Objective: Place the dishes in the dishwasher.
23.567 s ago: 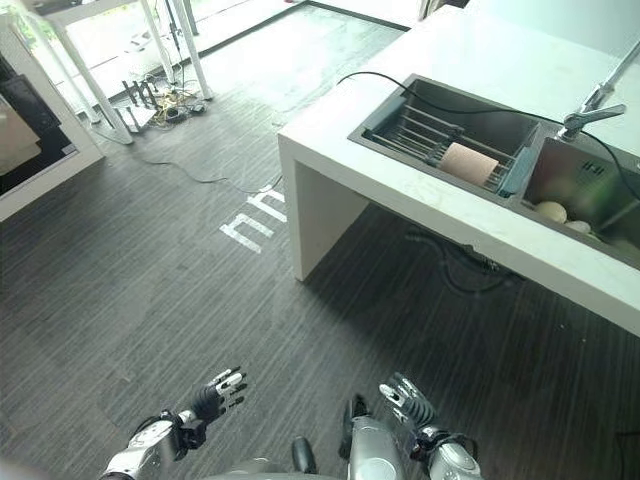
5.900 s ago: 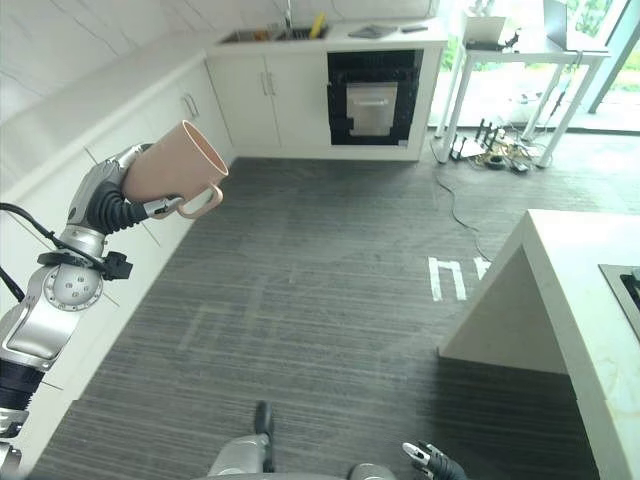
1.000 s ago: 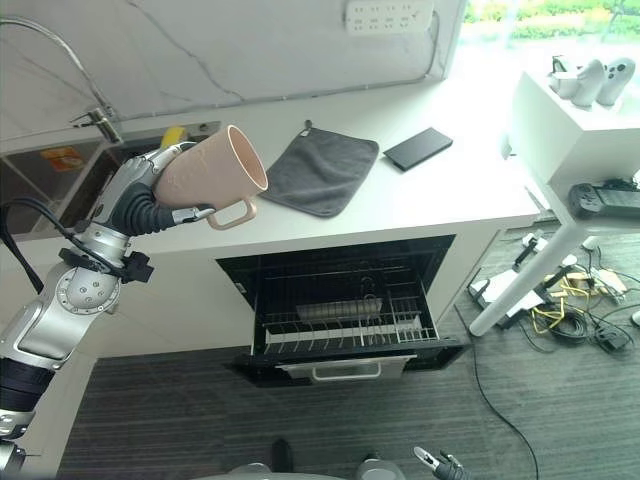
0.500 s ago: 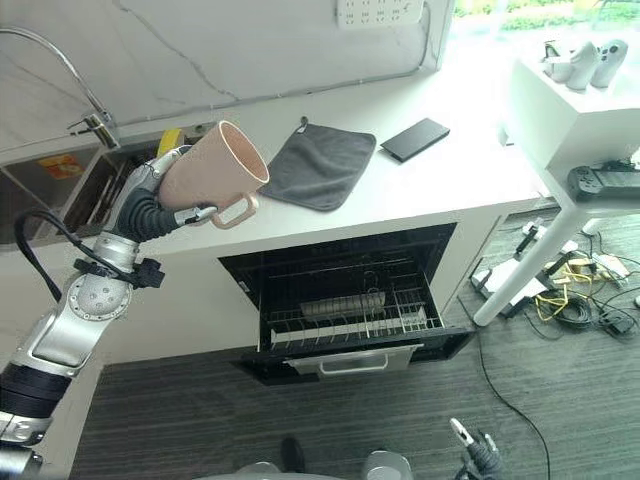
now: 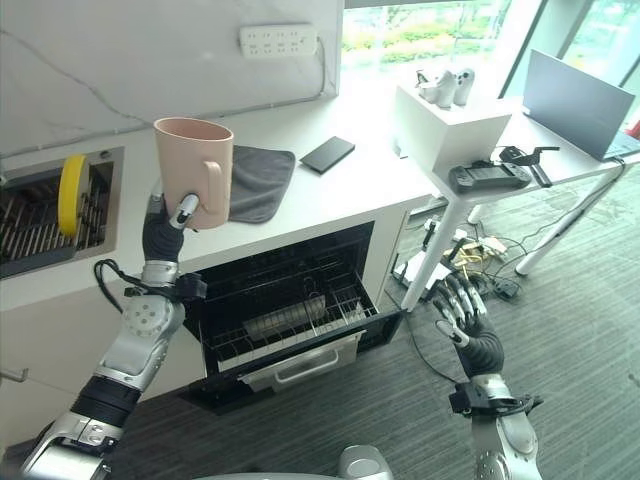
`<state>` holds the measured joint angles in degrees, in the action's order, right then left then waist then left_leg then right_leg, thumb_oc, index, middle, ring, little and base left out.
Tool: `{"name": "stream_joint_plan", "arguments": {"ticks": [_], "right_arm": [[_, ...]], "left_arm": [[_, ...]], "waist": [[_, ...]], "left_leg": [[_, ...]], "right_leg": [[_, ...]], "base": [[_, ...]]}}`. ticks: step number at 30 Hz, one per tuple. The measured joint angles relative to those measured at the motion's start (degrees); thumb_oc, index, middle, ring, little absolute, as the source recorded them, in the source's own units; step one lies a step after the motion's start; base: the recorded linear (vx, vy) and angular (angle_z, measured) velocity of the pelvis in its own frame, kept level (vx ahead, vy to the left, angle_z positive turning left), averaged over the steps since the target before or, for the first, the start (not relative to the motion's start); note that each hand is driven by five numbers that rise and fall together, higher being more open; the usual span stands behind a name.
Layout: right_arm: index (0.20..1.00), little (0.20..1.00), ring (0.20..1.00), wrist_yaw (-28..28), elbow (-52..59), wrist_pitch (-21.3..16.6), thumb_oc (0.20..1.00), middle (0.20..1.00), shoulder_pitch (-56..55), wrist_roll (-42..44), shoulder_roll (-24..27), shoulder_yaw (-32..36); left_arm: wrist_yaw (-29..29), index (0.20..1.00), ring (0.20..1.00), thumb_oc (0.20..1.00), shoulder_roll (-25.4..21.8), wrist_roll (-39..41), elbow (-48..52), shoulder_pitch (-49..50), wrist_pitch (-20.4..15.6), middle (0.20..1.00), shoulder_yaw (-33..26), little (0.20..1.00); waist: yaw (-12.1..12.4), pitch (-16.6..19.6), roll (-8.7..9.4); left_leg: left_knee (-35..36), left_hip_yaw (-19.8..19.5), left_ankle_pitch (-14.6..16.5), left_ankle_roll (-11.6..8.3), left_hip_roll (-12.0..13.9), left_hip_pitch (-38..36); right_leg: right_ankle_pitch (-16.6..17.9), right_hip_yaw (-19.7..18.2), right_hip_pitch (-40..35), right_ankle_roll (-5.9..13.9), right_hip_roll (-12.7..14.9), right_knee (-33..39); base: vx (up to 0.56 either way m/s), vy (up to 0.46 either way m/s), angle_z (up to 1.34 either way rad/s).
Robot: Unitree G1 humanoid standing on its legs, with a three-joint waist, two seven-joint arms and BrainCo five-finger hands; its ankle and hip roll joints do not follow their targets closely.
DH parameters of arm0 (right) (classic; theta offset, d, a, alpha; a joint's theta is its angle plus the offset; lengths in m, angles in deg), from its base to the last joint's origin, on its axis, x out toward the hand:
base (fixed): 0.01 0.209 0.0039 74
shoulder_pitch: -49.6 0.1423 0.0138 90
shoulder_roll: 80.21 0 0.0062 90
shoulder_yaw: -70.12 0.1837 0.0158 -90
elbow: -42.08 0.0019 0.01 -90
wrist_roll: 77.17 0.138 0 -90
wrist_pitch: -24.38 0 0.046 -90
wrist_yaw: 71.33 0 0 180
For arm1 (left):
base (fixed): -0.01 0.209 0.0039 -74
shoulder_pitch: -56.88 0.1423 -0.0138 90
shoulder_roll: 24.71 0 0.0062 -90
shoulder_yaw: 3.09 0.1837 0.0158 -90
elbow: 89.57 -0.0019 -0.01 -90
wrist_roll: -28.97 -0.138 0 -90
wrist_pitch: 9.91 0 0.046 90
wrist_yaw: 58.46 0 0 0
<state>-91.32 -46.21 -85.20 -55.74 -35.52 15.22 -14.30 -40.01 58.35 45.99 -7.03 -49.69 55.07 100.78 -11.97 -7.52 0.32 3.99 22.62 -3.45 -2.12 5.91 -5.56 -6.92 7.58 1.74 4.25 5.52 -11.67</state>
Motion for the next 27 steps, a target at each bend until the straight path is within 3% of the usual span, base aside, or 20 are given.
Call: {"name": "stream_joint_plan", "arguments": {"ticks": [2,5,8,10,19,23,27], "right_arm": [[1.000,1.000,1.000,-3.9,7.2,-0.1,1.000,1.000,1.8,0.0,1.3,-1.5],[1.000,1.000,1.000,-6.6,8.0,1.0,1.000,1.000,5.3,0.1,1.6,-3.9],[1.000,1.000,1.000,-8.5,7.9,4.3,1.000,1.000,7.6,0.4,1.7,-6.1],[1.000,1.000,1.000,-9.3,7.8,8.1,1.000,1.000,10.1,2.4,1.9,-9.7],[1.000,1.000,1.000,-8.8,7.8,13.8,1.000,1.000,18.2,2.6,2.4,-14.1],[1.000,1.000,1.000,-7.7,7.8,14.1,1.000,1.000,21.7,2.4,3.8,-14.3],[1.000,1.000,1.000,-6.5,7.9,14.1,1.000,1.000,21.8,2.4,3.9,-14.7]], "left_arm": [[-1.9,0.200,0.200,0.200,3.7,3.4,0.0,0.5,-1.3,0.200,1.5,0.200],[-8.3,0.200,0.200,0.200,5.7,8.8,0.7,1.3,-2.3,0.200,2.2,0.200],[-14.8,0.200,0.200,0.200,5.9,12.6,0.7,1.4,-2.4,0.200,3.7,0.200],[-23.0,0.200,0.200,0.200,5.9,15.7,0.8,1.4,-2.0,0.200,6.4,0.200],[-43.7,0.200,0.200,0.200,3.5,22.9,7.2,6.0,7.0,0.200,9.3,0.200],[-46.3,0.200,0.200,0.200,0.8,22.9,7.6,6.0,8.6,0.200,10.5,0.200],[-46.8,0.200,0.200,0.200,0.7,22.8,7.6,6.1,9.4,0.200,10.7,0.200]], "waist": [[-0.1,0.9,-1.53],[0.2,1.2,-1.99],[1.5,1.4,-2.32],[3.0,1.8,-2.90],[8.4,2.1,-3.42],[10.8,2.1,-3.29],[10.8,2.1,-3.06]], "left_leg": [[0.0,0.3,0.1,0.11,0.0,0.0],[0.0,0.2,0.2,0.25,0.0,0.0],[-0.1,0.1,0.2,0.28,0.1,0.1],[-0.2,-0.4,0.2,0.31,0.0,0.3],[-0.2,-5.6,0.2,0.32,-0.3,0.2],[-0.2,-6.8,0.2,0.32,-0.6,0.2],[0.0,-7.5,0.2,0.32,-0.9,0.0]], "right_leg": [[1.0,-0.4,-0.5,0.01,-0.2,1.5],[1.1,-0.3,-0.6,-0.01,-0.2,1.6],[1.0,-0.1,-0.7,0.15,-0.1,1.7],[1.0,0.6,-1.0,0.22,0.0,1.8],[2.7,5.9,-7.6,0.24,-0.1,7.9],[3.2,7.3,-8.9,0.44,0.0,9.3],[3.4,7.5,-9.5,0.56,0.1,10.0]], "base": [[-0.01,0.030,-0.09],[0.00,0.007,-0.02],[0.00,-0.002,0.03],[0.03,-0.018,0.18],[0.01,-0.034,0.31],[0.01,-0.027,0.19],[0.01,-0.007,0.04]]}}
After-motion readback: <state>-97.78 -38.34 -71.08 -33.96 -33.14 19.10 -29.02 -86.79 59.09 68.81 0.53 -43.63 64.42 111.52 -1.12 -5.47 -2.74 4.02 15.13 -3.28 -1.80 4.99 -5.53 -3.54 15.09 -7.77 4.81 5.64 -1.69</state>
